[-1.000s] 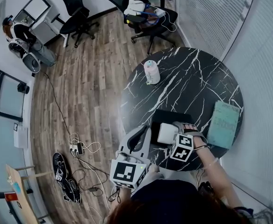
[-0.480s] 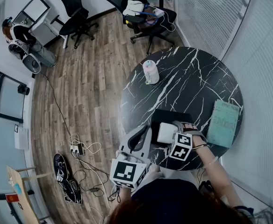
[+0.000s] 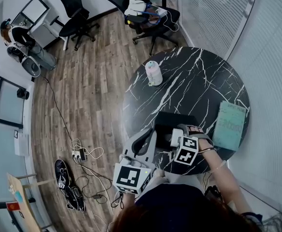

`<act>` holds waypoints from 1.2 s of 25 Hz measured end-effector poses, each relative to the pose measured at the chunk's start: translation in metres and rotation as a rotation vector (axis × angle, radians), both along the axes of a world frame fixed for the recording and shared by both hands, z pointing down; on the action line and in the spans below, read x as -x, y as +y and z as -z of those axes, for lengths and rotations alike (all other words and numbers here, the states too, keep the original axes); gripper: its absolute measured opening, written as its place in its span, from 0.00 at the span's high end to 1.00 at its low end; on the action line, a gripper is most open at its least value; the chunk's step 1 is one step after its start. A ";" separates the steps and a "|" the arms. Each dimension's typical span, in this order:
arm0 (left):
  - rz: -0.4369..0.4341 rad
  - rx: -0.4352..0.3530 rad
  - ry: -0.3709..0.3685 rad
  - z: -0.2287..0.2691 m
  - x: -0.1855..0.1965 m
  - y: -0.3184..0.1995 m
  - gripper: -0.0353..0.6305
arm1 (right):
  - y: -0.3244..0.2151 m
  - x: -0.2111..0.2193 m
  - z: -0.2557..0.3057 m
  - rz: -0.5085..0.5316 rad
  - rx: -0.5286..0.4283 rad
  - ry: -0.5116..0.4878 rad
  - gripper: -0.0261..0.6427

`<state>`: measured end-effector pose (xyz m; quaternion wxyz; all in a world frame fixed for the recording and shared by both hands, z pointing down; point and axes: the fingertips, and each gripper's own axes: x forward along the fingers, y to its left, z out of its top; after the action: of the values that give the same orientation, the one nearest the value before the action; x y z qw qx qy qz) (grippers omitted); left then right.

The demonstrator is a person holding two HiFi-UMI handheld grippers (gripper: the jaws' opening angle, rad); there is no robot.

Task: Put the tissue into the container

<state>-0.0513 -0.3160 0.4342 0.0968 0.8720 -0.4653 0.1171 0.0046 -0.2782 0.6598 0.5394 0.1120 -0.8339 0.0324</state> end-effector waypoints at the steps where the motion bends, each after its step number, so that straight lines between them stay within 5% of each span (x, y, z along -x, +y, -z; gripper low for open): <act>1: -0.002 0.000 0.000 0.000 -0.001 0.000 0.89 | -0.001 -0.002 -0.001 -0.003 -0.005 0.004 0.31; 30: -0.028 -0.076 0.026 0.023 0.012 0.048 0.89 | 0.014 -0.010 0.065 -0.312 -0.181 -0.195 0.31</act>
<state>-0.0634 -0.2675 0.4111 0.0681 0.8830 -0.4557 0.0893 0.0144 -0.2644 0.5952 0.4324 0.2841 -0.8542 0.0514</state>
